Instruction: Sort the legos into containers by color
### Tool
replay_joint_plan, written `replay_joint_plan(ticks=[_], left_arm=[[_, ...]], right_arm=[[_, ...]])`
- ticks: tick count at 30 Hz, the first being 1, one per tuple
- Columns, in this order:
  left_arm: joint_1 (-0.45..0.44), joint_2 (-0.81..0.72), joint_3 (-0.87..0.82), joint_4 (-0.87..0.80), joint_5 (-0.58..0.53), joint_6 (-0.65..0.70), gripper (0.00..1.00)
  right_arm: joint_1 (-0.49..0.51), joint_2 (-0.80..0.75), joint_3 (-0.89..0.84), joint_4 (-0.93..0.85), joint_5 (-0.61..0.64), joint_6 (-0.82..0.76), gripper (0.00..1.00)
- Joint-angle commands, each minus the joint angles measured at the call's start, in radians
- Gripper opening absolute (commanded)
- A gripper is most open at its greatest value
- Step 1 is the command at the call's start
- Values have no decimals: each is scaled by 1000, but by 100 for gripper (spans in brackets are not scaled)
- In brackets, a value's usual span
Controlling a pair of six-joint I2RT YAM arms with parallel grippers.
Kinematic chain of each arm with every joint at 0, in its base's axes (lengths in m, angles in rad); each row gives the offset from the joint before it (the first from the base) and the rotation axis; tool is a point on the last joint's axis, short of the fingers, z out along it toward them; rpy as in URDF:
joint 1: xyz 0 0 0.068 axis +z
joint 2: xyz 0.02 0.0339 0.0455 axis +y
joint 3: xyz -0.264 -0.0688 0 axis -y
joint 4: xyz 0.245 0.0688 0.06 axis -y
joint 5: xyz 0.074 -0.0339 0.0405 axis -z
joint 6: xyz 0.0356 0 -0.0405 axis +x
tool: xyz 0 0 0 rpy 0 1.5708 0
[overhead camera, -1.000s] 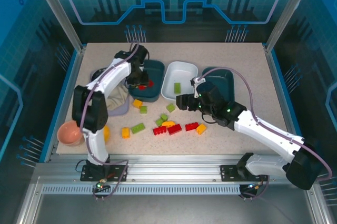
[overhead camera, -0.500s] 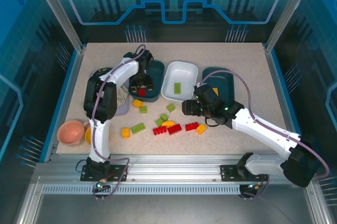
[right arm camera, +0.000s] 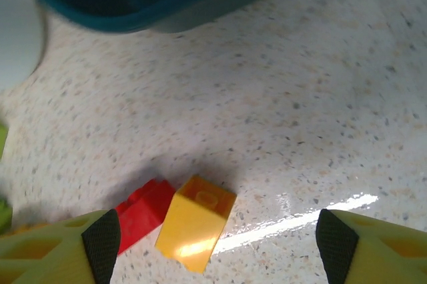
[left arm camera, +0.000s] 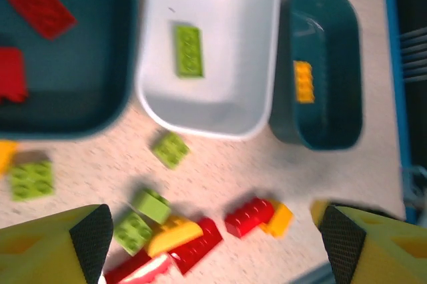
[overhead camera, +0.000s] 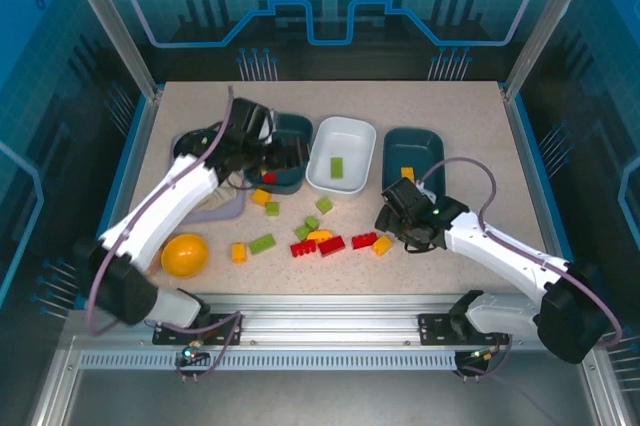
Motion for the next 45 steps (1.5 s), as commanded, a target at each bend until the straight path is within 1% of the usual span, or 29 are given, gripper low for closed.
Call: replay_joint_plan(ticks=[1,4,7,11,16,23,30,33,35,37,39,41,43,45], left_arm=[[-49,-76,-141,109,57,-105,85],[-70,-159,-236,128,50,-151,85],[-77,-211,-284,115,39,-168,84],[-79,-243,-288,90,26,-160,84],[-82,-249,-278,85,30,-154,84],[-83,-252,-280,83,33,-148,83],[-83,-237,-274,88,38,-141,83],[-83,-235,-274,93,45,-141,83],[-83,-235,-271,100,55,-138,83],[-84,-234,-258,108,67,-142,83],[-84,-228,-233,118,83,-151,83],[-84,-218,-202,126,89,-160,83],[-86,-201,-169,129,90,-164,83],[-86,-174,-134,138,92,-166,83]], right_arm=[[-32,23,-13,59,-25,211,80],[-44,59,-29,97,-59,266,79],[-42,107,-37,119,-97,314,79],[-23,159,-27,125,-121,339,76],[-8,209,-33,142,-145,374,68],[15,259,-29,165,-176,409,61],[30,276,-32,153,-185,444,44],[30,261,-20,119,-158,441,37],[30,234,11,59,-116,413,32],[30,192,78,-37,-38,339,28],[24,151,166,-134,49,232,27],[-3,115,227,-192,116,116,27],[-45,84,269,-206,166,-11,27],[-95,73,303,-173,193,-171,27]])
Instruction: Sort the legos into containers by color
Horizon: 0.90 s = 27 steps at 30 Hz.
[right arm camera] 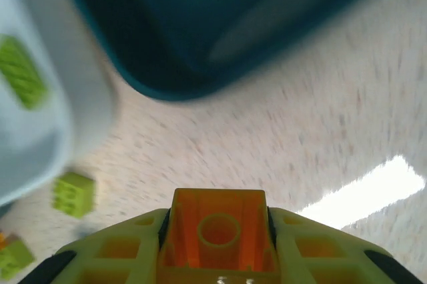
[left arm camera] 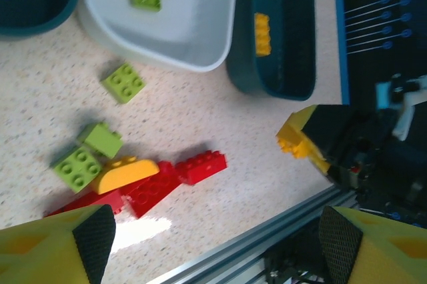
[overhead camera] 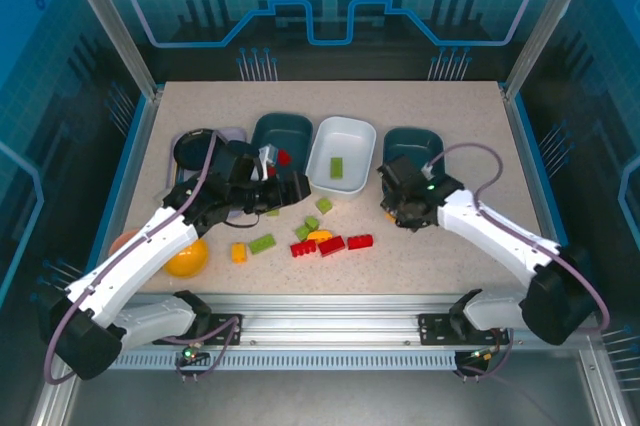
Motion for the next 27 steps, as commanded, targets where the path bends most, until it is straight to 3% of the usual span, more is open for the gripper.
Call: replay_joint_plan(ticks=[1,4,8,15,21,27], left_arm=[[-11,38,77,40,34,-12,83],[-11,76,114,57,41,-11,83],[-17,125,147,62,45,-6,83],[-37,155,159,68,35,-11,83],[-56,149,150,50,15,-16,83],[-59,115,130,-19,-38,-20,83]], right_arm=[[-82,-17,68,-62,139,-329,27],[-132,59,133,-27,136,-527,27],[-203,184,190,22,55,-680,27],[-317,394,241,-18,18,-735,26],[-342,529,286,-17,-3,-750,30],[-338,575,337,-72,11,-709,47]])
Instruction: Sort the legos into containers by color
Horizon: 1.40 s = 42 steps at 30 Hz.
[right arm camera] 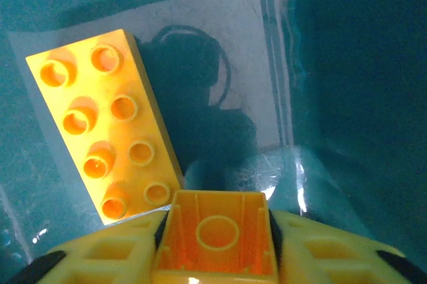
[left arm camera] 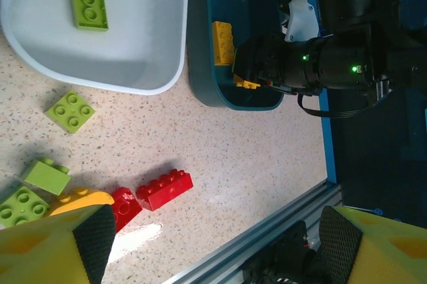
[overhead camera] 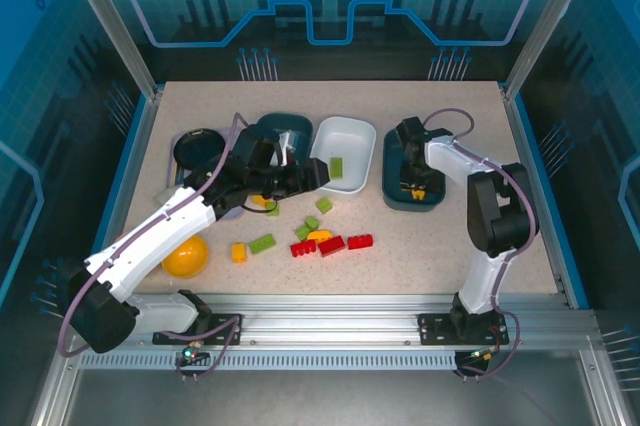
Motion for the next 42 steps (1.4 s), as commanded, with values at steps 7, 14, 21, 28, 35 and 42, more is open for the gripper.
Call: replay_joint_plan(ticks=[7,14,21,28,35,42], left_arm=[[-8,-84,-24,-177,-134,-30,82],[33,-76,-64,-427,-268,-116,82],[147,-17,-191,-358,-178,-123,75],[171,178,-168,-245,-202,56,71],[190,332,-146,-131,-261,163,71],[215,440,-110,-103,-295,216,72]], right_arm=[[42,-134,92,-85,14,6,64],[231,-378,15,94,-14,-101,65],[481,-570,-269,429,-176,-171,68],[563,-623,-374,489,-224,-94,71],[566,-672,-411,505,-281,-63,79],[560,-712,-411,454,-271,-48,81]])
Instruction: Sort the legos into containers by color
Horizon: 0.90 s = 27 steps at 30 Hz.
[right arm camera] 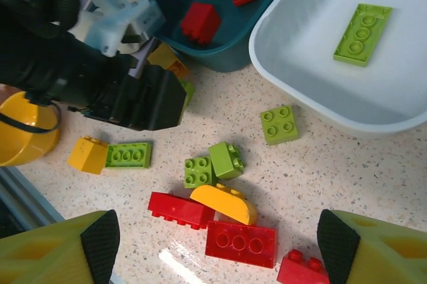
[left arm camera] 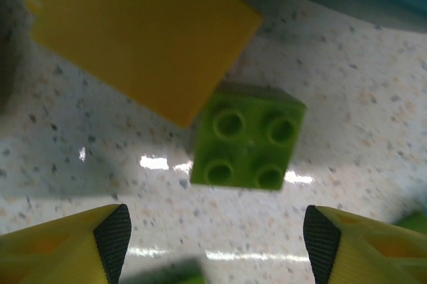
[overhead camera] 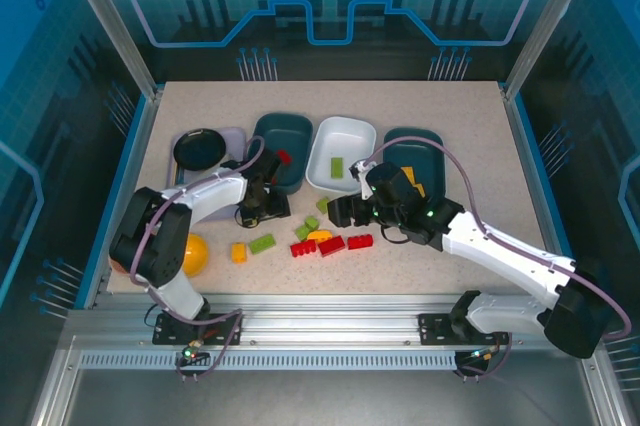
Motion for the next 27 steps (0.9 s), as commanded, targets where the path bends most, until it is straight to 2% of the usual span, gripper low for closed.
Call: replay_joint_plan(ticks=[1,7,10,15,20,27], left_arm=[[10,29,35,37,-33,60,70],[11,82,65,66,-30,81,52],[10,101,76,68,-36,87,48],[9,115,89,53,-48,86,35],[-17,22,33,8,-61,43,29],[-155,-186,79,-165,-48,-40,27]], right_arm=[[5,-28,-11,-19,-8,19,81],[-9,-30,-11,-35,-8,37,81],[-18,-25,-11,-35,-15,40,81],[-26,-18,-11,-36,-20,42,80],[-41,-36,1,-48,-1,39,80],[-118,-96,13,-51,33,63,79]])
